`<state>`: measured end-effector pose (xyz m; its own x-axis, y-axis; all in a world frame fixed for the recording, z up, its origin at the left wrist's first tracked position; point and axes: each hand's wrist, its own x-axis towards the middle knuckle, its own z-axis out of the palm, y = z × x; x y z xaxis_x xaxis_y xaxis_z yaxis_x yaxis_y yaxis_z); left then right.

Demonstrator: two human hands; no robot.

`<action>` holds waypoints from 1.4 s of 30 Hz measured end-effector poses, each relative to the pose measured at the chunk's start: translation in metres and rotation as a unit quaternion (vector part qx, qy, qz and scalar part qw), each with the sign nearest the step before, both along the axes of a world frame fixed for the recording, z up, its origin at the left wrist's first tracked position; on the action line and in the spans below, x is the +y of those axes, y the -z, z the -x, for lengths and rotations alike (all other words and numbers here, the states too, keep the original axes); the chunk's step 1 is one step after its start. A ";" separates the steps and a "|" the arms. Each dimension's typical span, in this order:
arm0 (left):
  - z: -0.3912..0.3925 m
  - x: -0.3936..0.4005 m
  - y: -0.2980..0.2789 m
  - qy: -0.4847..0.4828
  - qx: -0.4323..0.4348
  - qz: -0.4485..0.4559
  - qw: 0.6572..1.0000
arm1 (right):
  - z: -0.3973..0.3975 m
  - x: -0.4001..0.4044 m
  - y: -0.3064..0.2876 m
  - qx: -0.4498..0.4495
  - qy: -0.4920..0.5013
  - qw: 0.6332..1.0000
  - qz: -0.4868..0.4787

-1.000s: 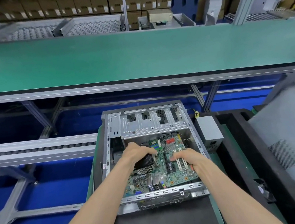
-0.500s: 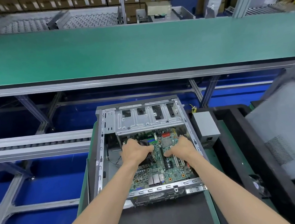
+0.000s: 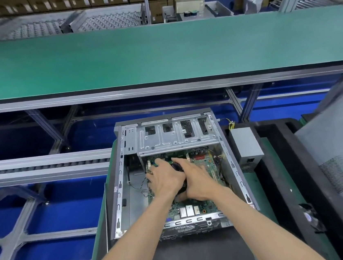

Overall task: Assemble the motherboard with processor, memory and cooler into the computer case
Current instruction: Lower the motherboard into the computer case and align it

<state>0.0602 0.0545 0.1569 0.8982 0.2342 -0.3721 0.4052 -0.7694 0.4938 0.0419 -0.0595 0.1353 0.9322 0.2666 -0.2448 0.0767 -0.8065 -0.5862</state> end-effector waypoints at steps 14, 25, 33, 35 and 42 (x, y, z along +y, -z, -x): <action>-0.016 0.069 -0.023 0.043 -0.073 0.127 0.988 | -0.003 -0.013 0.010 -0.018 0.062 0.997 -0.053; -0.019 0.085 0.022 0.163 0.105 -0.072 0.978 | -0.002 -0.015 0.006 0.004 0.097 0.991 -0.091; 0.006 0.080 0.031 -0.222 0.291 0.355 0.860 | -0.006 -0.009 0.004 -0.006 0.138 0.985 -0.106; 0.007 0.084 0.035 -0.251 0.306 0.390 0.832 | -0.009 -0.005 0.004 -0.006 0.142 0.984 -0.105; 0.012 0.084 0.041 -0.183 0.347 0.421 0.818 | -0.013 0.000 0.002 -0.007 0.145 0.984 -0.103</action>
<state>0.0483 0.1390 0.1156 0.3285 -0.1615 -0.9306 0.9401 -0.0387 0.3386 0.0547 -0.0592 0.1334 0.9792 0.0315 -0.2007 -0.1305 -0.6594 -0.7404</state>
